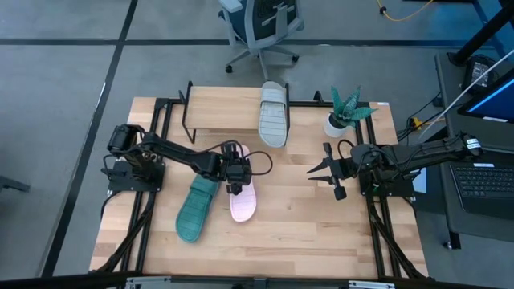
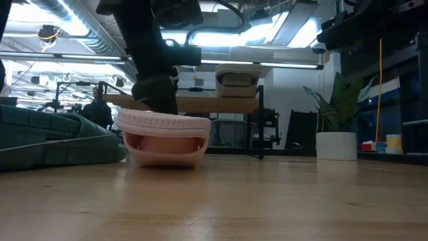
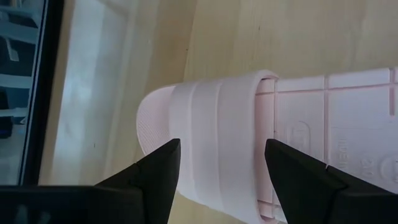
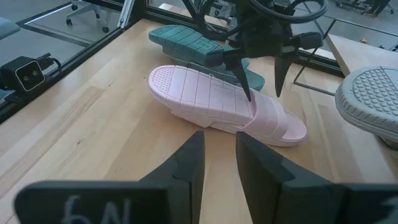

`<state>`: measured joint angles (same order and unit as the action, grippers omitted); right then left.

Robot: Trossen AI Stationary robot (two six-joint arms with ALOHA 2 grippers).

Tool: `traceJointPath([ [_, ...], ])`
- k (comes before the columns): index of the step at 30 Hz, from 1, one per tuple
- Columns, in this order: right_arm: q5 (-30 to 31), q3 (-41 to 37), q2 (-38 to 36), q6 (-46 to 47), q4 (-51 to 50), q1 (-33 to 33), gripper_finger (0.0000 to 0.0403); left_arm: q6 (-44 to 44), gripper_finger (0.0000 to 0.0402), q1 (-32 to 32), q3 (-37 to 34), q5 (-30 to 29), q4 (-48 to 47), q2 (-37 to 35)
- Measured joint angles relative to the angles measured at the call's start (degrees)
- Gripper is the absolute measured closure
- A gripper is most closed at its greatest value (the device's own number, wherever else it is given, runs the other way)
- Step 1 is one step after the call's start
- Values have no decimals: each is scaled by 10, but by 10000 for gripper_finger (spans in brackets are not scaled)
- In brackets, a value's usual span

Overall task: Pick and place slippers onto the shelf
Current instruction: Put the pair of pink slippers on the shelf

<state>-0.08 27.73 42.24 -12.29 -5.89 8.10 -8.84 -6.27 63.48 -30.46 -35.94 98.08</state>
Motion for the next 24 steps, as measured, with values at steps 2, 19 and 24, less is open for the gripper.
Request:
traceJointPath([
  [2,0,0,0,0,0,0,311,0,175,4,0,1,2,8],
  [19,0,0,0,0,-3,0,311,4,175,15,1,-2,5,26],
  [24,0,0,0,0,-3,0,311,-7,175,19,1,0,6,26],
])
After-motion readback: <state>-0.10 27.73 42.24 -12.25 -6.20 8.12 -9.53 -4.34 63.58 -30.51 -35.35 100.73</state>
